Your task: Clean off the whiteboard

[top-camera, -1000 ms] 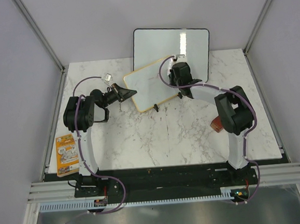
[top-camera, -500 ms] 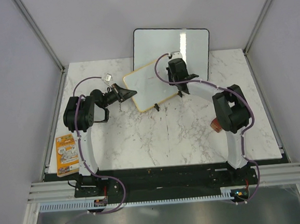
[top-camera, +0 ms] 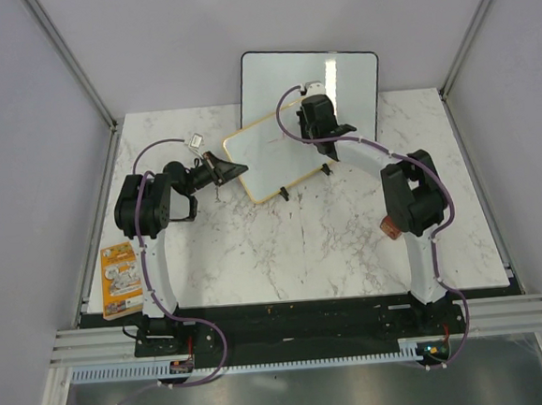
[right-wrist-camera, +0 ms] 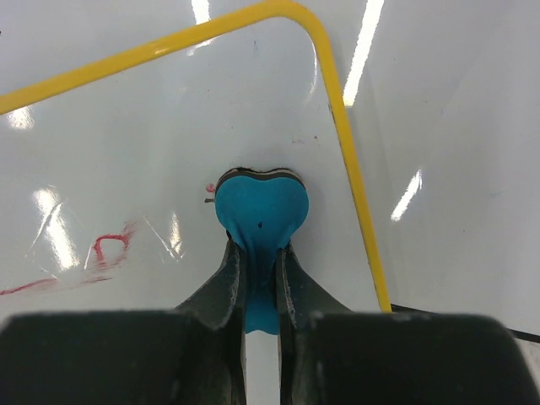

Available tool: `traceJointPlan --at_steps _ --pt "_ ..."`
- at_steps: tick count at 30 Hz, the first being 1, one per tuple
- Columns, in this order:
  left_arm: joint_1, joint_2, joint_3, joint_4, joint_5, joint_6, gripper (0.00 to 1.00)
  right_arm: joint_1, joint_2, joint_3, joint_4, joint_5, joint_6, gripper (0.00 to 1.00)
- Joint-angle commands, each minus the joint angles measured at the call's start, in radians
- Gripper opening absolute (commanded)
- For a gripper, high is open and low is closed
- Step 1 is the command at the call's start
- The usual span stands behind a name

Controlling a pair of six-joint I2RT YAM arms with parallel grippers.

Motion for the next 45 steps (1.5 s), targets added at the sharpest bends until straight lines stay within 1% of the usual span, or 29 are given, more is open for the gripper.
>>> traceJointPlan --at_steps 1,3,4,9,12,16,23,29,30,38,43,45 --pt "-0.015 0.021 -0.014 0.277 0.070 0.031 0.02 -0.006 0.034 -0.057 -0.031 0.014 0.008 0.00" --pt "-0.015 0.021 -0.014 0.277 0.068 0.031 0.02 -0.009 0.030 -0.094 -0.055 0.045 0.028 0.00" --pt "-0.015 0.023 -0.014 0.277 0.068 0.031 0.02 -0.014 0.026 -0.139 -0.070 0.048 0.040 0.00" --pt "-0.015 0.023 -0.014 0.277 0.068 0.031 0.02 -0.014 -0.036 -0.337 -0.071 0.003 0.100 0.00" --pt "-0.015 0.023 -0.014 0.277 0.068 0.029 0.02 -0.015 -0.076 -0.423 -0.068 -0.021 0.117 0.00" --pt "-0.015 0.023 -0.014 0.277 0.068 0.031 0.02 -0.015 -0.116 -0.473 -0.010 -0.055 0.114 0.00" --pt "-0.015 0.021 -0.014 0.277 0.071 0.032 0.02 -0.004 -0.112 -0.355 0.045 -0.075 0.073 0.00" --pt "-0.016 0.020 -0.014 0.277 0.071 0.034 0.02 -0.004 -0.089 -0.181 0.057 -0.083 0.042 0.00" --pt "-0.016 0.021 -0.014 0.277 0.071 0.034 0.02 -0.003 -0.080 -0.131 0.059 -0.086 0.038 0.00" --pt "-0.019 0.020 -0.009 0.278 0.076 0.032 0.02 -0.007 0.039 0.119 0.033 -0.074 0.002 0.00" --pt "-0.019 0.021 -0.009 0.277 0.076 0.032 0.02 -0.009 0.105 0.201 -0.002 -0.055 -0.007 0.00" --pt "-0.019 0.021 -0.011 0.277 0.076 0.032 0.02 -0.008 0.108 0.181 -0.013 -0.040 -0.005 0.00"
